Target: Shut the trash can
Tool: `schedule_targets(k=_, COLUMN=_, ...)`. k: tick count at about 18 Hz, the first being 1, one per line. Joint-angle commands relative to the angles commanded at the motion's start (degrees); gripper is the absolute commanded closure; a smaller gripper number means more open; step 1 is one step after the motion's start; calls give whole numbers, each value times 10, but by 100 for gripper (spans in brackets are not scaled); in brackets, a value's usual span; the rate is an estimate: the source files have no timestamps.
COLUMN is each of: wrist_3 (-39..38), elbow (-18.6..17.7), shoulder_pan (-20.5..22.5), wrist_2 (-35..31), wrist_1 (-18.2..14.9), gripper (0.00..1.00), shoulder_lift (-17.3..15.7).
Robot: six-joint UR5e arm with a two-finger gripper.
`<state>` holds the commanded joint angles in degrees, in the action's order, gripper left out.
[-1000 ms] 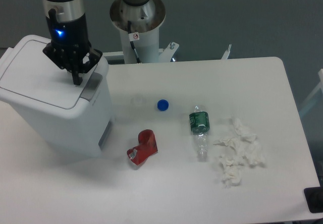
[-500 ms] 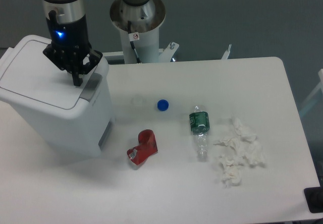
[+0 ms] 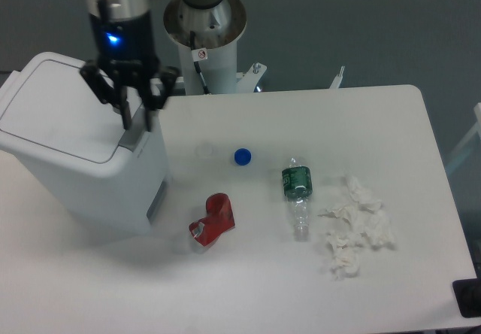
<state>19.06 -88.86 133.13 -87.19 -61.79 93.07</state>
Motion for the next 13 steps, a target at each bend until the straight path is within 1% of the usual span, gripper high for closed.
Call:
schedule_targets(k=2, wrist_3=55, elbow=3, shoulder_pan=42, wrist_2=0, wrist_1=0, gripper=0, shoulder_lift=30)
schedule_targets(k=3, wrist_3=83, elbow=4, shoulder_pan=59, wrist_2=-1, wrist_1=0, gripper=0, shoulder_lift=39)
schedule_targets(k=6, wrist_3=141, elbow=16, shoulder_pan=93, wrist_2=-10, wrist_1=14, gripper=0, shoulder_lift=86)
schedule_targets(k=8, wrist_3=189, elbow=32, shoulder_pan=107, wrist_2=-27, wrist_1=16, gripper=0, shoulder_lift=128)
schedule_targets(k=10, wrist_3=247, elbow=49, shoulder_pan=111, wrist_2=-47, wrist_1=14, gripper=0, shoulder_lift=166)
schedule_targets(k=13, wrist_3=295, elbow=55, shoulder_pan=136, wrist_2=-48, wrist_1=11, gripper=0, shoulder_lift=201)
